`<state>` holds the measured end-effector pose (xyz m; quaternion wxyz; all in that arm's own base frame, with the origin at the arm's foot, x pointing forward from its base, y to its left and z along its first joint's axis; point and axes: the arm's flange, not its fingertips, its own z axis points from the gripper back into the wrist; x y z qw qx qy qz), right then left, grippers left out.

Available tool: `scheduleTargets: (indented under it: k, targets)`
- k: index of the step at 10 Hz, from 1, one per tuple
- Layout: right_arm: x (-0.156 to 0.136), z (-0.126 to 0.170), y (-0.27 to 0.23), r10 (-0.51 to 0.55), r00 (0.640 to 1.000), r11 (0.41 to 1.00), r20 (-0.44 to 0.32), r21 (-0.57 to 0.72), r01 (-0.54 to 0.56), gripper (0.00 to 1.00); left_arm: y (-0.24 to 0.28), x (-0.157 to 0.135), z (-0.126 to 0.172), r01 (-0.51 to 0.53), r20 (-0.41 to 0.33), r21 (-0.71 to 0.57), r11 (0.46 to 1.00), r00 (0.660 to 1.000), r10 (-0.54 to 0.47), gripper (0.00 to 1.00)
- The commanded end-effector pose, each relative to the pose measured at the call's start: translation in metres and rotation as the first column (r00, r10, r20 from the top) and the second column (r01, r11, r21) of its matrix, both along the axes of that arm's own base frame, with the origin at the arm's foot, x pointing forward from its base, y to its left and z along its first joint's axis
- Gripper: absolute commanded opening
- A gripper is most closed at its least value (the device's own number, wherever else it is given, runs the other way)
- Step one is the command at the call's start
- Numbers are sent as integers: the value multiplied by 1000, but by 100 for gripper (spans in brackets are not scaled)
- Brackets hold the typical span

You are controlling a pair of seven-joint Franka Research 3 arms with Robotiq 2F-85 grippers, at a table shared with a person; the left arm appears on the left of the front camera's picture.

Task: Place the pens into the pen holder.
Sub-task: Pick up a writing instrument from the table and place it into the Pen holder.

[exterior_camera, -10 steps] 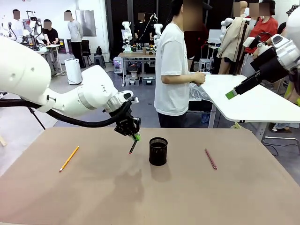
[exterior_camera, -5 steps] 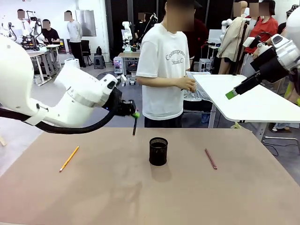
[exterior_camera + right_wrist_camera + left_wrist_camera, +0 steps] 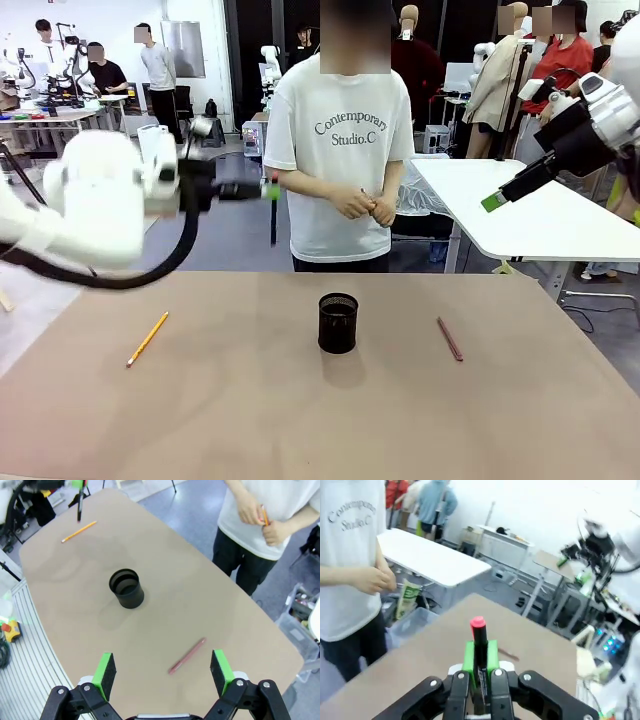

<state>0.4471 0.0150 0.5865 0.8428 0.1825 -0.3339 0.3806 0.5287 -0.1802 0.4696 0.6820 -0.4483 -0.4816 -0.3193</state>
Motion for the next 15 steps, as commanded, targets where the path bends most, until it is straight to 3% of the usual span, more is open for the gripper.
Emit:
scheduleTargets:
  k: [1,2,5,6,7,10,15]
  targets:
    - [0,1,0,9,1000,1000,6,20,-9,100,-1,-13,-39,63,-39,54,997,997,-61,0]
    - [0,1,0,9,1000,1000,6,20,-9,100,0,0,0,0,0,0,1000,1000,0,0]
    - [0,1,0,9,1000,1000,6,20,-9,100,0,0,0,0,0,0,1000,1000,0,0]
    - [0,1,0,9,1000,1000,6,20,-9,100,2,-4,-12,21,2,8,1000,1000,-22,0]
    - [0,1,0,9,1000,1000,6,20,-9,100,5,-2,-14,107,84,58,993,990,-111,0]
    - [0,1,0,9,1000,1000,6,20,-9,100,57,-5,3,142,148,-13,990,979,-139,0]
    - [0,1,0,9,1000,1000,6,20,-9,100,148,-12,7,97,240,1,995,966,-94,0]
